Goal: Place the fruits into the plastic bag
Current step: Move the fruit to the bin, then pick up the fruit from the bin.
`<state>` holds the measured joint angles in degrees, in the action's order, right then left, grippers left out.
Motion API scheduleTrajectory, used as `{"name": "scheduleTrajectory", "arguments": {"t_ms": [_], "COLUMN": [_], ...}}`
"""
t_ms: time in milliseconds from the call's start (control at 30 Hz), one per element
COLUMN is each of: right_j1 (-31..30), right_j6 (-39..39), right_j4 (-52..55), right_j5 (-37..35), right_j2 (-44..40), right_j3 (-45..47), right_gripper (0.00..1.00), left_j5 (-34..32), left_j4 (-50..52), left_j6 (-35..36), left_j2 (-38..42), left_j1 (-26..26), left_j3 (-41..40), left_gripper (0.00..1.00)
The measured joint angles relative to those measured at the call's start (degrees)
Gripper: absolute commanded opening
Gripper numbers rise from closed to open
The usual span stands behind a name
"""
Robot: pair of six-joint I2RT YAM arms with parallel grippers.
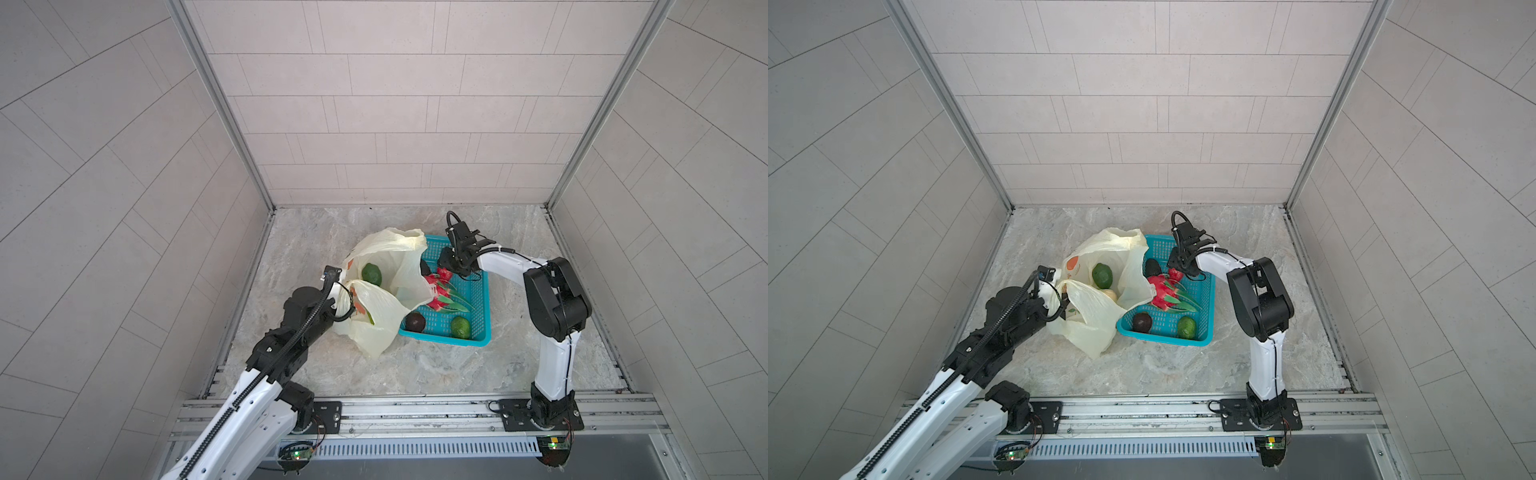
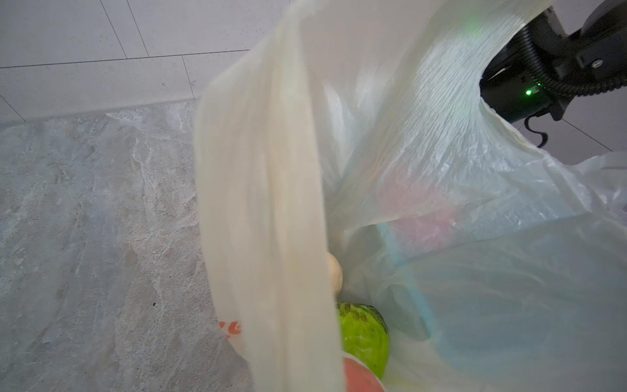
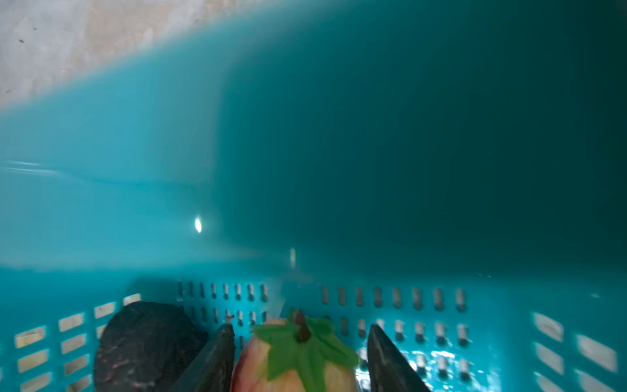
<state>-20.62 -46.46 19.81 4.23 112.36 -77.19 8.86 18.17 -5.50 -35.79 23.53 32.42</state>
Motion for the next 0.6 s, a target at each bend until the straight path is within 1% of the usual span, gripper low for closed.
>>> {"name": "scheduleTrajectory", "arguments": {"t_ms": [200, 400, 600], "right_j1": [0.07, 0.04, -0.22], "right_j6": [-0.50, -0.83, -1.01], "right_j4": [0.48, 0.76, 0.94], "right_j5": [-1.53, -1.66, -1.51], "right_j2": [-0.20, -0.83, -1.90], "right_j3": [0.35, 1.05, 2.38], "right_gripper": [0.60, 0.64, 0.67], "left_j5": [0.02, 0.04, 0.11], "left_j4": [-0.37, -0.48, -0.85], "left_j6": [0.00, 0.00, 0.00], "left_j2": [0.00, 0.00, -0.24], "left_j1": [0.00, 0.00, 0.00], "left_j3": [-0.13, -0.22, -0.26], "left_gripper": [0.00, 0.00, 0.00]}}
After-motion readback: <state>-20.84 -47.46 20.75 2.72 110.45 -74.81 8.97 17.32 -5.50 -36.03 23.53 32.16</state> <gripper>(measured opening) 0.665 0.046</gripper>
